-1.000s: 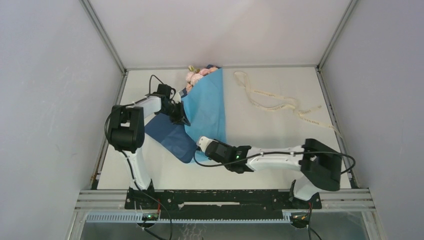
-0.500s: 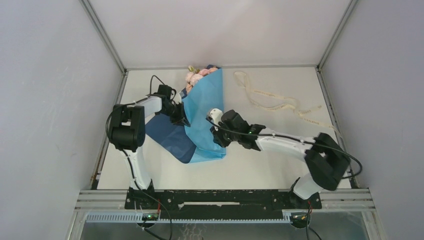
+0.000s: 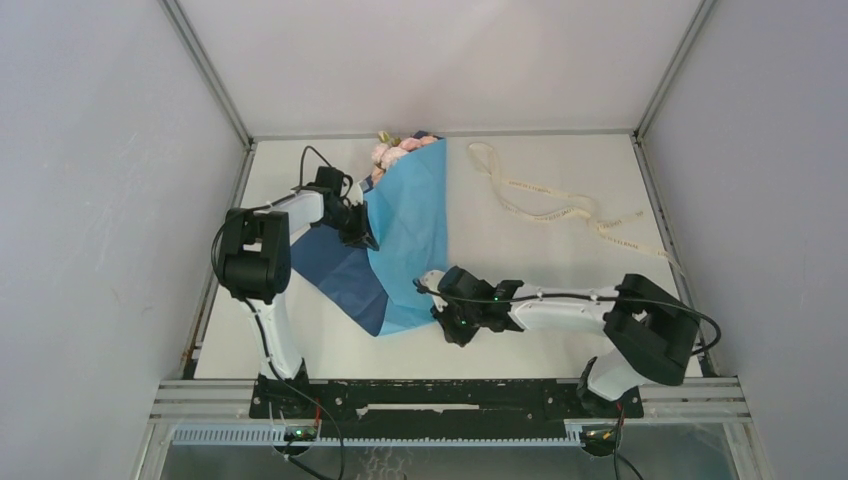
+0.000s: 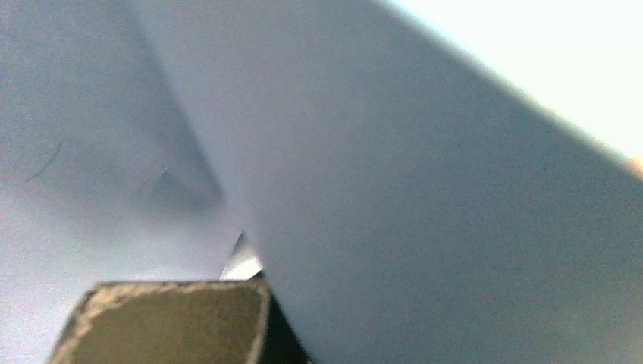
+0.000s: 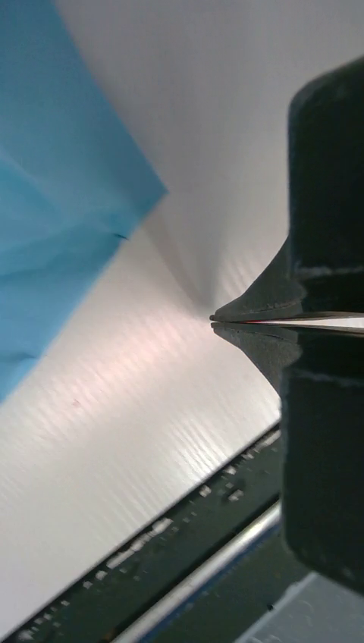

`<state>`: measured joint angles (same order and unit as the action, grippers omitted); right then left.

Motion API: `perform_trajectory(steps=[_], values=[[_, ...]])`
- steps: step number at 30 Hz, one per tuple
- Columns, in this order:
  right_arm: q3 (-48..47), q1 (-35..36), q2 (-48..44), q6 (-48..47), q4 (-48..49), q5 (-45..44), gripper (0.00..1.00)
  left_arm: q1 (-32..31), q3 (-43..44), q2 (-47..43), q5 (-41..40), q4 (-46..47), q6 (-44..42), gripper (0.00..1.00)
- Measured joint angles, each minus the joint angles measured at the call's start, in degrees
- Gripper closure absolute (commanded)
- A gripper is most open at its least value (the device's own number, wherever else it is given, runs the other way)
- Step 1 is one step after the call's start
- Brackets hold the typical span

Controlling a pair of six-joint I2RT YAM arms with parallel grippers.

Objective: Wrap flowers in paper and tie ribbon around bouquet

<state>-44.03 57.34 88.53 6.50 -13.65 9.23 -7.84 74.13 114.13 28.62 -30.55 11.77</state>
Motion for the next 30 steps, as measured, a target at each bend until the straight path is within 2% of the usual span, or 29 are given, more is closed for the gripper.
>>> perform_trajectory(steps=[4, 8, 11, 15, 19, 22, 27, 30], values=[[0.48, 0.46, -4.44, 1.38, -5.09, 0.50, 0.91, -0.04, 0.02, 0.00, 0.28, 0.07, -1.07, 1.00], [-2.08, -7.63, -7.19, 1.29, -4.90, 4.44, 0.91, -0.17, 0.02, -0.02, 0.48, 0.26, -1.97, 1.00], [-7.52, -12.37, -3.58, 1.29, -0.52, 6.99, 0.90, -0.20, 0.02, -0.02, 0.48, 0.42, -2.38, 1.00], [-12.31, -13.62, 4.98, 1.70, 6.43, 10.29, 0.91, -0.20, 0.02, -0.02, 0.46, 0.42, -2.82, 1.00], [-10.95, -14.10, 9.92, 2.99, 6.16, 10.75, 0.92, -0.17, 0.02, -0.02, 0.42, 0.42, -3.13, 1.00], [-6.51, -14.58, 8.90, 4.33, 4.68, 9.92, 0.91, -0.20, 0.02, -0.02, 0.50, 0.37, -3.23, 1.00], [-1.05, -15.65, 0.39, 6.47, -0.37, 7.45, 0.79, -0.59, 0.02, -0.02, 0.96, 0.24, -3.74, 1.00], [-0.74, -17.59, -2.64, 8.48, 0.15, 7.41, 0.72, -0.55, -0.07, -0.02, 0.96, 0.42, -4.68, 1.00]])
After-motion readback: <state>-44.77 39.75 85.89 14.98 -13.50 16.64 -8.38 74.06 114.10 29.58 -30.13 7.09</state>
